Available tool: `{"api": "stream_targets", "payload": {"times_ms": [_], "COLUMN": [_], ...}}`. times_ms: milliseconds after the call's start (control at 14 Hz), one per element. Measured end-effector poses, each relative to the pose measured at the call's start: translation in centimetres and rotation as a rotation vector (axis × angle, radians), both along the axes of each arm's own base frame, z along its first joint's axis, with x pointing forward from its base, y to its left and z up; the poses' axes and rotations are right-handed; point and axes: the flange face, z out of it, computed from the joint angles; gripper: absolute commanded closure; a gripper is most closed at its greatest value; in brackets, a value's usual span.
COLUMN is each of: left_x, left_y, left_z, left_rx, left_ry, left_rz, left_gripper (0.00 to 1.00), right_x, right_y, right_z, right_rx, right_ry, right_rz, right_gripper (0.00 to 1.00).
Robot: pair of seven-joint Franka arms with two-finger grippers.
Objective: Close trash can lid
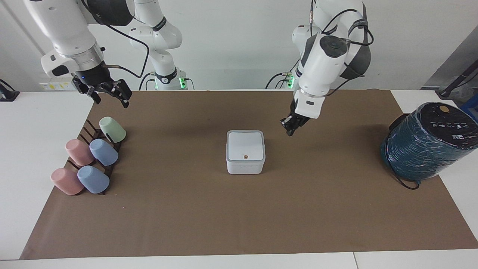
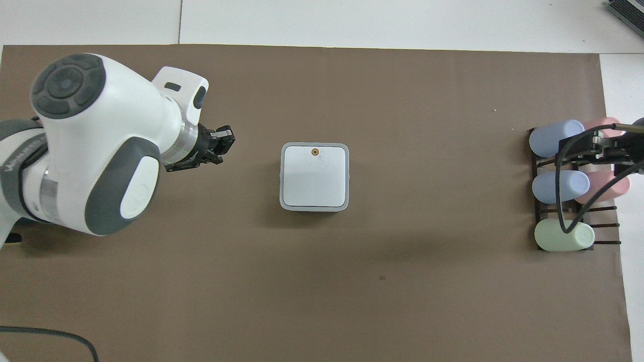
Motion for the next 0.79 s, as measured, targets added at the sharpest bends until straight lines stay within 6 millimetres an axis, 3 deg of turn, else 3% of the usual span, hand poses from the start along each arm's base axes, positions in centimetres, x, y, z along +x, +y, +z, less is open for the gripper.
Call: {"api": "stream_targets", "payload": {"times_ms": [214, 357, 429, 571, 714, 786], "left_x": [1.2, 0.9, 0.4, -1.1, -2.6, -3.1], "left_y": [7.2, 11.4, 13.4, 15.8, 16.5, 16.5], "left_z": [0.0, 1.3, 2.6, 5.1, 7.1, 8.2], "left_rx": [0.012, 0.009, 0.007, 0.01, 0.042, 0.053], "left_ry": [0.035, 0.043, 0.044, 0.047, 0.053, 0.058], "left_rz": [-0.132, -0.19, -0.214, -0.238, -0.252, -0.258], "left_gripper": [0.9, 0.89, 0.83, 0.56, 0.33, 0.16], "right_x": [0.0, 0.0, 0.0, 0.0, 0.0, 0.0], "right_y": [0.0, 0.0, 0.0, 0.0, 0.0, 0.0], "right_z": [0.0, 0.0, 0.0, 0.0, 0.0, 0.0], "right_rx": [0.0, 0.0, 0.0, 0.0, 0.0, 0.0], "right_ry": [0.0, 0.0, 0.0, 0.0, 0.0, 0.0], "right_rz": [0.0, 0.0, 0.0, 0.0, 0.0, 0.0], "right_gripper": [0.0, 0.0, 0.0, 0.0, 0.0, 0.0]}}
